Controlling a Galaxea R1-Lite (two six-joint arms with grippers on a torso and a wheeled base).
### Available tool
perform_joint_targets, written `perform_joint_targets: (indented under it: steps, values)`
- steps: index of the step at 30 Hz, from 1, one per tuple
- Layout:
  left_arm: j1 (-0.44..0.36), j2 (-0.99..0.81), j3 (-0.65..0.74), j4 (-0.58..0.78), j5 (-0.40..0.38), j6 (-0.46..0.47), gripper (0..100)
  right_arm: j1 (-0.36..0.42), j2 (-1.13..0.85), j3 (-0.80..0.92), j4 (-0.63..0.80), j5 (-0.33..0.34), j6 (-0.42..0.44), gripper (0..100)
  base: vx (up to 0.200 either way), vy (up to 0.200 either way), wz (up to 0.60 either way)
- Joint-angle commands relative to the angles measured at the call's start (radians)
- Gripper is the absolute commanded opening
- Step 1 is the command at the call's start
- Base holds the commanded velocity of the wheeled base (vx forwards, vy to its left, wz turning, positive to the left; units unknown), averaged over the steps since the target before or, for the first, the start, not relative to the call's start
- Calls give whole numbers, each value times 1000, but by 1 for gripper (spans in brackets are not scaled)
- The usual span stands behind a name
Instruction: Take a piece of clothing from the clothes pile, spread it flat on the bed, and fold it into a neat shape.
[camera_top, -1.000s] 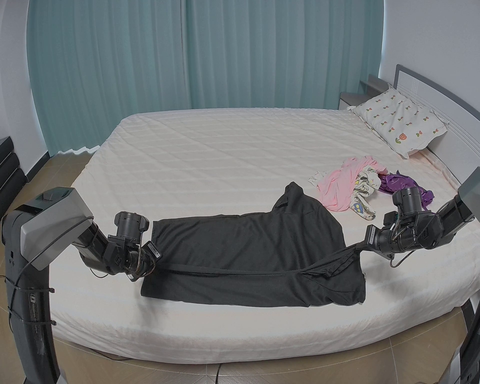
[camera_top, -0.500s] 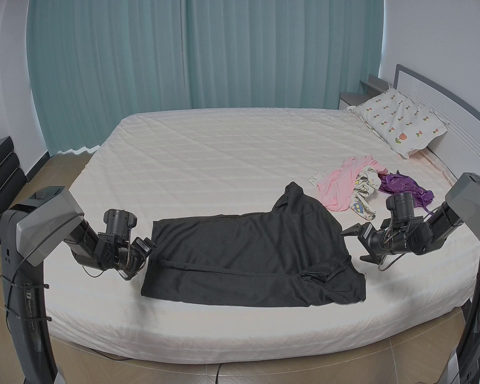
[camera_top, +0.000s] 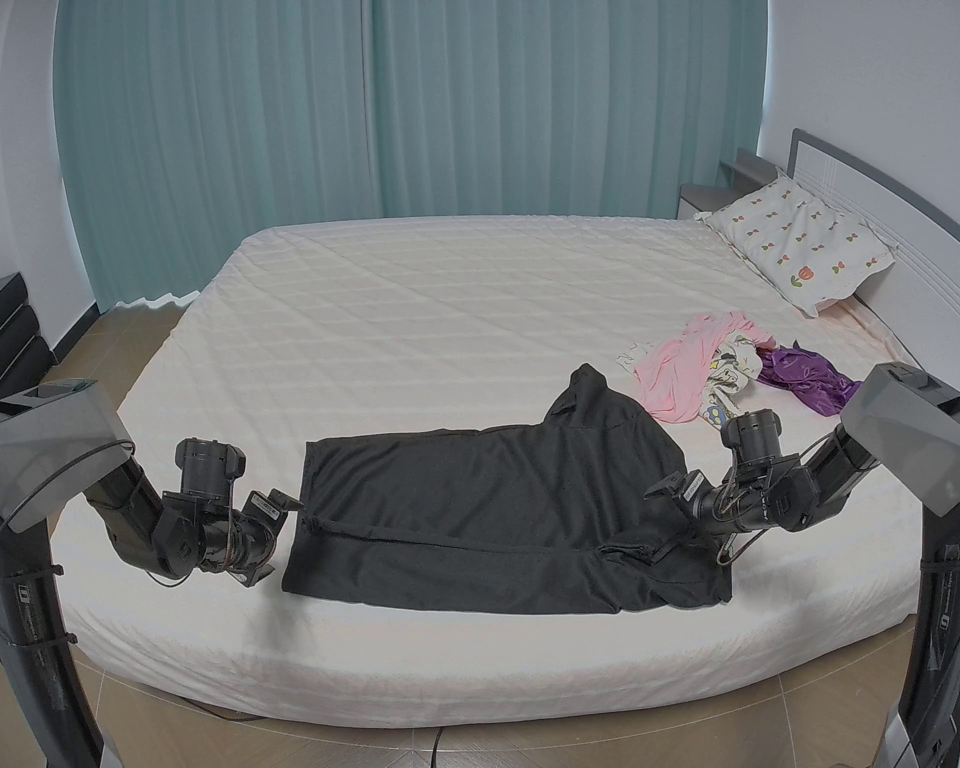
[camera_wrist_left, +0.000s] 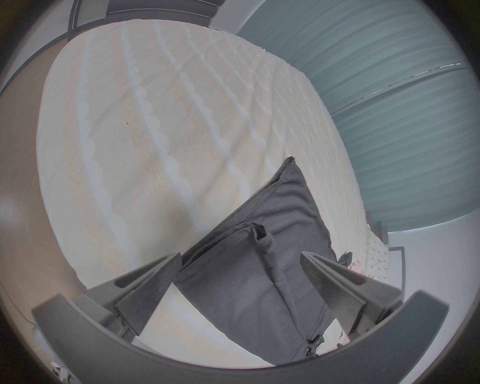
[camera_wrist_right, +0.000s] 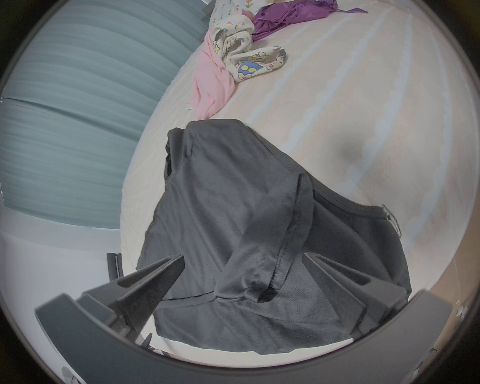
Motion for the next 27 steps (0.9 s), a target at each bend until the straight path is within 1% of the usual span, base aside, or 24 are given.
perform_joint_targets:
  steps: [1, 4, 5, 10, 13, 17, 21, 22, 27]
  values:
    - [-2, -17, 45, -34, 0, 1, 100, 28, 33, -7, 10, -16, -6, 100, 0, 0, 0]
    - [-2, -18, 50, -37, 0, 1, 100, 30, 35, -4, 10, -28, -17, 100, 0, 0, 0]
    - [-2, -18, 51, -37, 0, 3, 100, 36, 47, -8, 10, -47, -32, 100, 0, 0, 0]
    - [-2, -18, 51, -37, 0, 3, 100, 42, 62, -19, 13, -59, -40, 100, 0, 0, 0]
    - [-2, -18, 51, -37, 0, 3, 100, 42, 88, -45, 14, -65, -41, 100, 0, 0, 0]
    - [-2, -17, 51, -37, 0, 3, 100, 39, 124, -96, 13, -94, -40, 100, 0, 0, 0]
    - [-2, -17, 50, -37, 0, 3, 100, 30, 131, -107, 10, -96, -37, 100, 0, 0, 0]
    - [-2, -18, 50, -37, 0, 3, 100, 30, 133, -111, 10, -97, -33, 0, 0, 0, 0]
    - [-2, -18, 51, -37, 0, 3, 100, 33, 118, -103, 11, -99, -30, 0, 0, 0, 0]
